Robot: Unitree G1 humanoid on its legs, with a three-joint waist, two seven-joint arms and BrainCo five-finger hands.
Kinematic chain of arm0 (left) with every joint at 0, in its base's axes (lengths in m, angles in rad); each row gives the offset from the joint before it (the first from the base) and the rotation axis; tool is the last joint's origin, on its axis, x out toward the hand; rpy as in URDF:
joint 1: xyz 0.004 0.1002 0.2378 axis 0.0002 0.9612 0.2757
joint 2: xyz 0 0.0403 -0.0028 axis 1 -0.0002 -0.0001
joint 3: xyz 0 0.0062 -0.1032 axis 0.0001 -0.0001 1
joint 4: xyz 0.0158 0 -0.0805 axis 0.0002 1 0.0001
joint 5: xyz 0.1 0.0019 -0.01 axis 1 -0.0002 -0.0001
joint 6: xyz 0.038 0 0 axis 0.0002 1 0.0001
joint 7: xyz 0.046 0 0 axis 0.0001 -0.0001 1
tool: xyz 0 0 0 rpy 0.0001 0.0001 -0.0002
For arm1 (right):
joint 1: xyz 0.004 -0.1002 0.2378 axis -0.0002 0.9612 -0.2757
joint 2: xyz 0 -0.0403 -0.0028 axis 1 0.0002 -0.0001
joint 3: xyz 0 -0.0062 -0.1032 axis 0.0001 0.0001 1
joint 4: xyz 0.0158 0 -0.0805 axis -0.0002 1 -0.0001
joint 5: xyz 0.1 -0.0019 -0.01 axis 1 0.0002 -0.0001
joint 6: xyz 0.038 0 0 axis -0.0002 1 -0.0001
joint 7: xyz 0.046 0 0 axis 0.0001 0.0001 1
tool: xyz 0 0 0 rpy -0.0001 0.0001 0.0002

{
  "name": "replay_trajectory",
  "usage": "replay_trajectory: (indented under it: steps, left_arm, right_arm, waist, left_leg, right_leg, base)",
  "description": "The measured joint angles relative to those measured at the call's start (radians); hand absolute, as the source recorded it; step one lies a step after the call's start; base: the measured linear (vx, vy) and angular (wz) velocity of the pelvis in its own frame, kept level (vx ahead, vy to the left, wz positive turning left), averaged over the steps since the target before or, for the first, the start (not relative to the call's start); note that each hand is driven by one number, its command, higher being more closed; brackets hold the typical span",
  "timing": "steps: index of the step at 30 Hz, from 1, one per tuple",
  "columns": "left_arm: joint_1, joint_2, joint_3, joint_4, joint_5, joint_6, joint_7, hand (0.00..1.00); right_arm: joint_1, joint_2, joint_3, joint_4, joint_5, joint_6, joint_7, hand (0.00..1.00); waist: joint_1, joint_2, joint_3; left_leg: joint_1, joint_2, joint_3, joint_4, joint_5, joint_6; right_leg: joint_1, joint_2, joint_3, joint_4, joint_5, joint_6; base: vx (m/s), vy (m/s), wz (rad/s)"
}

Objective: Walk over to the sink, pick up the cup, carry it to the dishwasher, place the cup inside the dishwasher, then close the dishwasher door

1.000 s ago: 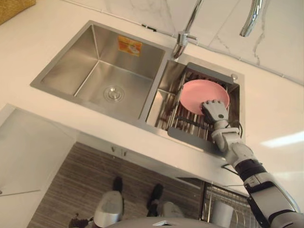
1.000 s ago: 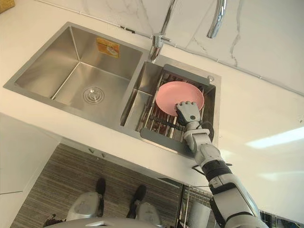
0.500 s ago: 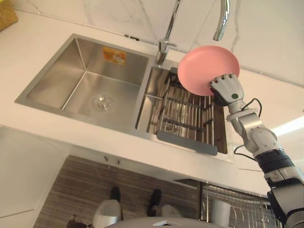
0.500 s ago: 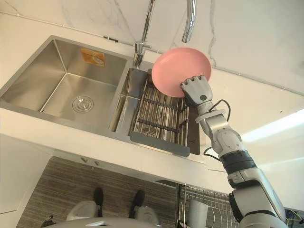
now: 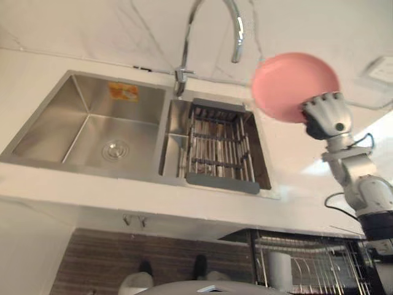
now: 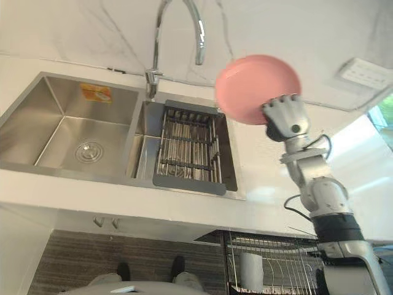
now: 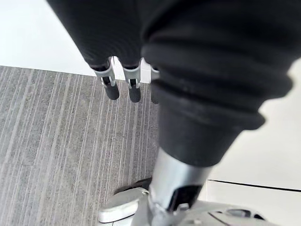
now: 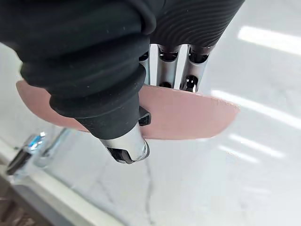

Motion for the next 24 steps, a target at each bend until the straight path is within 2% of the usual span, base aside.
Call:
replay_trajectory:
  steps: [4, 6, 8, 9, 10, 11, 12, 13, 15, 16, 17, 18, 19, 20, 21, 22, 24]
  left_arm:
    - [0.019, 0.002, 0.001, 0.000, -0.001, 0.000, 0.000, 0.00]
    - [0.028, 0.007, 0.004, -0.002, -0.002, 0.002, -0.001, 0.00]
    - [0.038, 0.015, 0.022, -0.002, -0.010, 0.011, -0.002, 0.00]
    - [0.038, 0.015, 0.043, -0.002, -0.030, 0.026, -0.002, 0.00]
    - [0.037, 0.017, 0.050, -0.004, -0.052, 0.040, 0.000, 0.00]
    - [0.035, 0.021, 0.059, -0.005, -0.064, 0.045, 0.000, 0.00]
    - [0.030, 0.023, 0.097, -0.004, -0.092, 0.047, -0.001, 0.00]
    - [0.023, 0.026, 0.134, -0.004, -0.115, 0.045, 0.000, 0.00]
    - [0.011, 0.032, 0.167, -0.003, -0.140, 0.047, 0.005, 0.00]
    - [0.008, 0.045, 0.184, -0.004, -0.159, 0.053, 0.007, 0.00]
    - [-0.009, 0.051, 0.209, 0.002, -0.168, 0.062, 0.013, 0.00]
    - [-0.031, 0.033, 0.234, 0.003, -0.184, 0.077, 0.022, 0.00]
    - [-0.041, 0.021, 0.239, 0.004, -0.200, 0.085, 0.028, 0.00]
    - [-0.049, 0.000, 0.243, 0.009, -0.215, 0.087, 0.036, 0.00]
    - [-0.056, 0.008, 0.250, 0.007, -0.228, 0.090, 0.054, 0.00]
    - [-0.060, 0.015, 0.272, 0.007, -0.237, 0.095, 0.063, 0.00]
    - [-0.064, 0.000, 0.317, 0.010, -0.246, 0.102, 0.083, 0.00]
  right_arm:
    - [0.132, -0.009, -0.117, 0.003, 0.231, -0.026, 0.002, 1.00]
    - [0.165, -0.009, -0.131, 0.020, 0.281, -0.038, 0.001, 1.00]
    - [0.192, -0.007, -0.131, 0.022, 0.327, -0.060, -0.002, 1.00]
    - [0.210, 0.000, -0.131, 0.027, 0.355, -0.077, -0.002, 1.00]
    - [0.218, 0.022, -0.132, 0.042, 0.369, -0.096, -0.003, 1.00]
    - [0.218, 0.036, -0.132, 0.053, 0.381, -0.102, -0.001, 1.00]
    - [0.217, 0.066, -0.131, 0.077, 0.389, -0.114, 0.000, 1.00]
    - [0.216, 0.087, -0.130, 0.121, 0.391, -0.124, 0.000, 1.00]
    - [0.215, 0.113, -0.132, 0.173, 0.401, -0.126, -0.001, 1.00]
    - [0.214, 0.129, -0.133, 0.198, 0.401, -0.127, -0.002, 1.00]
    - [0.201, 0.148, -0.139, 0.216, 0.402, -0.123, -0.003, 1.00]
    - [0.180, 0.191, -0.147, 0.226, 0.402, -0.117, -0.003, 1.00]
    - [0.172, 0.209, -0.153, 0.231, 0.404, -0.117, -0.004, 1.00]
    - [0.157, 0.229, -0.152, 0.242, 0.404, -0.118, -0.004, 1.00]
    - [0.153, 0.266, -0.149, 0.248, 0.404, -0.114, -0.002, 1.00]
    - [0.144, 0.290, -0.148, 0.247, 0.404, -0.111, 0.001, 1.00]
    - [0.138, 0.307, -0.145, 0.238, 0.405, -0.105, 0.012, 1.00]
  waist:
    - [-0.038, -0.007, -0.008]
    - [-0.047, -0.022, -0.007]
    - [-0.045, -0.035, -0.008]
    - [-0.053, -0.038, -0.008]
    - [-0.066, -0.038, -0.008]
    - [-0.072, -0.036, -0.008]
    - [-0.078, -0.030, -0.007]
    - [-0.077, -0.024, -0.003]
    - [-0.075, -0.040, -0.013]
    - [-0.069, -0.061, -0.023]
    - [-0.060, -0.076, -0.028]
    - [-0.032, -0.060, -0.021]
    - [-0.026, -0.045, -0.020]
    - [-0.014, -0.040, -0.010]
    - [-0.015, -0.056, -0.002]
    - [0.002, -0.073, 0.007]
    - [0.015, -0.070, 0.011]
  left_leg:
    - [0.011, 0.000, 0.068, 0.005, -0.014, 0.000]
    - [0.010, 0.002, 0.117, 0.022, -0.029, 0.000]
    - [0.007, 0.011, 0.175, 0.051, -0.048, 0.005]
    - [0.005, 0.031, 0.216, 0.065, -0.052, 0.008]
    - [-0.004, 0.062, 0.250, 0.084, -0.056, 0.008]
    - [-0.015, 0.086, 0.263, 0.095, -0.061, 0.005]
    - [-0.039, 0.145, 0.288, 0.133, -0.079, -0.004]
    - [-0.055, 0.192, 0.307, 0.163, -0.093, -0.014]
    - [-0.080, 0.233, 0.317, 0.203, -0.100, -0.029]
    - [-0.103, 0.251, 0.319, 0.263, -0.111, -0.052]
    - [-0.134, 0.273, 0.307, 0.313, -0.117, -0.057]
    - [-0.180, 0.280, 0.265, 0.309, -0.105, -0.044]
    - [-0.185, 0.268, 0.241, 0.250, -0.086, -0.034]
    - [-0.164, 0.263, 0.258, 0.206, -0.044, -0.050]
    - [-0.172, 0.253, 0.268, 0.232, -0.039, -0.047]
    - [-0.173, 0.254, 0.274, 0.262, -0.039, -0.048]
    - [-0.175, 0.262, 0.274, 0.281, -0.037, -0.066]
  right_leg:
    - [-0.042, 0.003, 0.063, 0.029, 0.002, 0.003]
    - [-0.068, 0.002, 0.079, 0.036, 0.006, 0.007]
    - [-0.098, -0.019, 0.018, 0.052, -0.019, 0.007]
    - [-0.113, -0.036, -0.062, 0.082, -0.070, 0.013]
    - [-0.129, -0.051, -0.159, 0.124, -0.148, 0.005]
    - [-0.137, -0.059, -0.207, 0.157, -0.170, -0.031]
    - [-0.158, -0.064, -0.293, 0.252, -0.158, -0.112]
    - [-0.169, -0.088, -0.357, 0.377, -0.154, -0.148]
    - [-0.154, -0.133, -0.394, 0.483, -0.154, -0.151]
    - [-0.134, -0.170, -0.397, 0.507, -0.055, -0.179]
    - [-0.146, -0.143, -0.381, 0.475, -0.048, -0.145]
    - [-0.141, -0.096, -0.381, 0.375, -0.002, -0.173]
    - [-0.112, -0.050, -0.362, 0.266, 0.040, -0.145]
    - [-0.085, -0.043, -0.355, 0.250, -0.012, -0.099]
    - [-0.036, -0.048, -0.357, 0.230, -0.064, -0.055]
    - [0.015, -0.032, -0.347, 0.134, -0.052, -0.035]
    - [0.059, -0.002, -0.357, 0.031, -0.047, -0.028]
  base:
    - [-0.03, 0.032, -0.46]
    - [-0.05, 0.044, -0.85]
    - [-0.04, 0.049, -1.08]
    - [-0.02, 0.047, -0.93]
    - [-0.01, 0.037, -0.83]
    - [-0.07, -0.008, -0.75]
    - [-0.07, -0.057, -0.74]
    - [-0.07, -0.082, -0.67]
    - [0.01, -0.110, -0.41]
    - [0.07, -0.176, -0.47]
    - [0.03, -0.227, -0.64]
    - [-0.04, -0.164, -0.63]
    - [-0.15, -0.091, -0.62]
    - [-0.07, -0.058, -0.30]
    - [-0.03, -0.142, -0.30]
    - [0.00, -0.187, -0.17]
    - [-0.11, -0.173, -0.19]
